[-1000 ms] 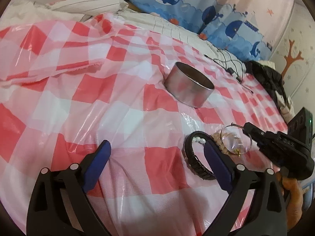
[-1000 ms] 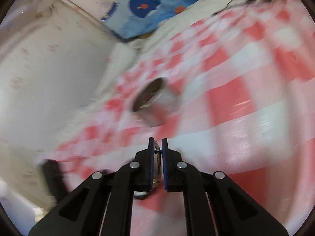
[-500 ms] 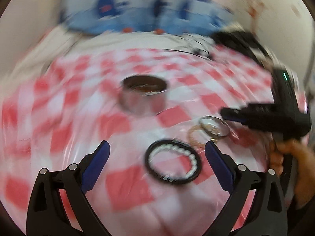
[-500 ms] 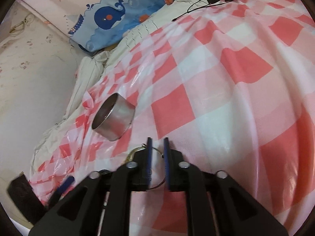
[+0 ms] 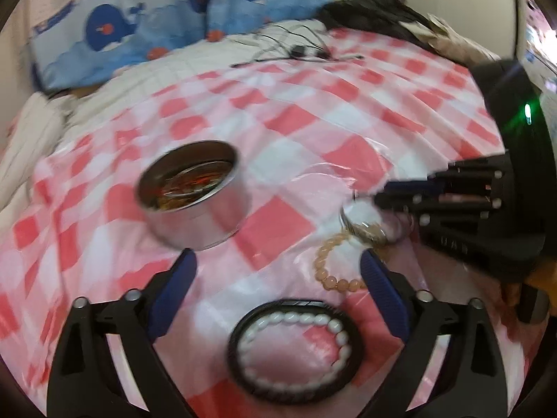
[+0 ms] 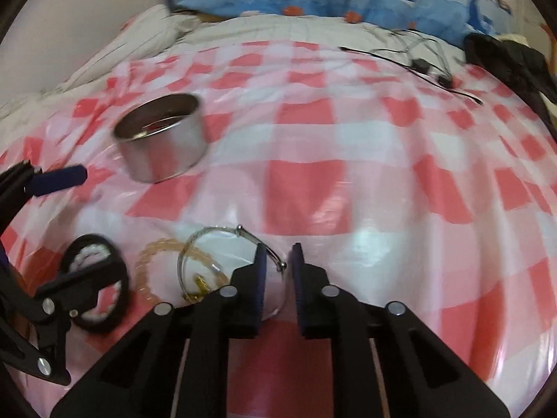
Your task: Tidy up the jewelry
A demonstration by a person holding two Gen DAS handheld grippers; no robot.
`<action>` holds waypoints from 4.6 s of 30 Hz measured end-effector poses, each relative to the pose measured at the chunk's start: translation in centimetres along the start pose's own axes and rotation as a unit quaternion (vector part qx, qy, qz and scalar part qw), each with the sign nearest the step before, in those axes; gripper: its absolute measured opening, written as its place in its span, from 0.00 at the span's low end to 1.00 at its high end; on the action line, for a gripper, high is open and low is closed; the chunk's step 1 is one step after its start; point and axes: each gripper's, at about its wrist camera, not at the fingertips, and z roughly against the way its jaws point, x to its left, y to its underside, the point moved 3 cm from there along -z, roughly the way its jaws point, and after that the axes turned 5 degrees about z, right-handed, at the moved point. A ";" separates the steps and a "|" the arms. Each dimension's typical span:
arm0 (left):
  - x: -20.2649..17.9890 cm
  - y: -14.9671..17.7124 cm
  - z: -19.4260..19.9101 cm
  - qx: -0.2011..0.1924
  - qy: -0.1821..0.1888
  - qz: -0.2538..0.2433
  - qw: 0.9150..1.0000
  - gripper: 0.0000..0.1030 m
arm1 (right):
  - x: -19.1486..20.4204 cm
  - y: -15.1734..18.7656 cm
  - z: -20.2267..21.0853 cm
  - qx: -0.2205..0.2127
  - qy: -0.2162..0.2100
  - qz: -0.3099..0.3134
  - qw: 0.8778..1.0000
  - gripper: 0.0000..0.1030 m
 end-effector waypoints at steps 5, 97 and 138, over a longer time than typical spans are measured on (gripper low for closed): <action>-1.9 0.2 -2.3 0.036 0.026 -0.031 0.999 0.54 | -1.1 -0.1 0.2 -0.003 -0.002 -0.030 1.000 0.12; 15.1 -3.7 0.3 -0.028 0.014 0.244 0.969 0.35 | 7.2 -12.0 -0.9 -0.099 -0.144 0.036 0.984 0.07; 3.9 16.2 15.2 -0.093 -0.068 0.302 0.946 0.92 | 11.6 0.6 15.7 -0.120 -0.170 0.006 0.978 0.69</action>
